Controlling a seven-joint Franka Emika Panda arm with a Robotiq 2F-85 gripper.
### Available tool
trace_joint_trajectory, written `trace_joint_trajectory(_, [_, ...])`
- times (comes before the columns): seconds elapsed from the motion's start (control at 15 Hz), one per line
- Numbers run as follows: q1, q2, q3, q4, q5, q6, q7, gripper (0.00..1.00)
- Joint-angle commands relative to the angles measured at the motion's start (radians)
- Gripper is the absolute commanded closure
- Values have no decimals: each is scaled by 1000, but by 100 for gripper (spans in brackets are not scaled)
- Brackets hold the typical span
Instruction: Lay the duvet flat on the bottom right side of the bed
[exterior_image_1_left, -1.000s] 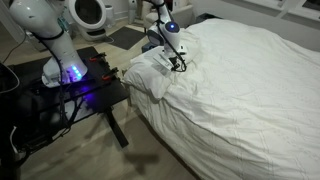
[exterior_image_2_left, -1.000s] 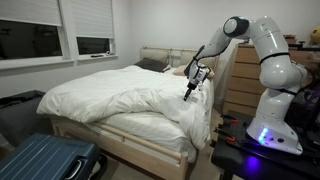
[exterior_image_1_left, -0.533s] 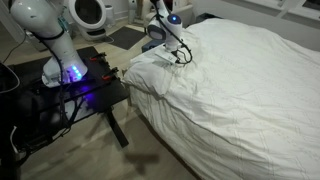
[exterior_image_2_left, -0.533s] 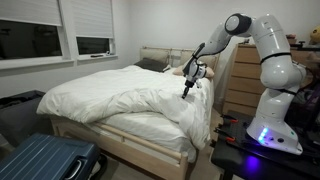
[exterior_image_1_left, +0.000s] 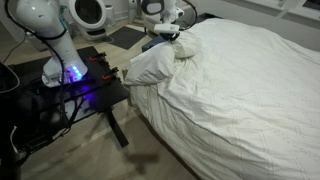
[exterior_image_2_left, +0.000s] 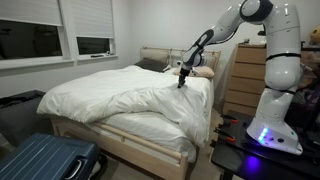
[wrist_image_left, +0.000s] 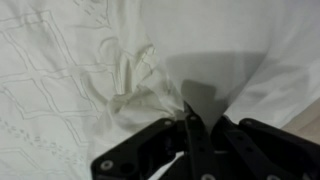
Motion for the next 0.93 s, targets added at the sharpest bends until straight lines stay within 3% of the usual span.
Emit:
trace_joint_trajectory(0.0, [41, -137, -4, -46, -81, -81, 21, 98])
trace_joint_trajectory(0.33, [107, -196, 26, -20, -42, -245, -98, 98])
trace_joint_trajectory(0.87, [259, -164, 93, 85, -17, -561, -299, 98])
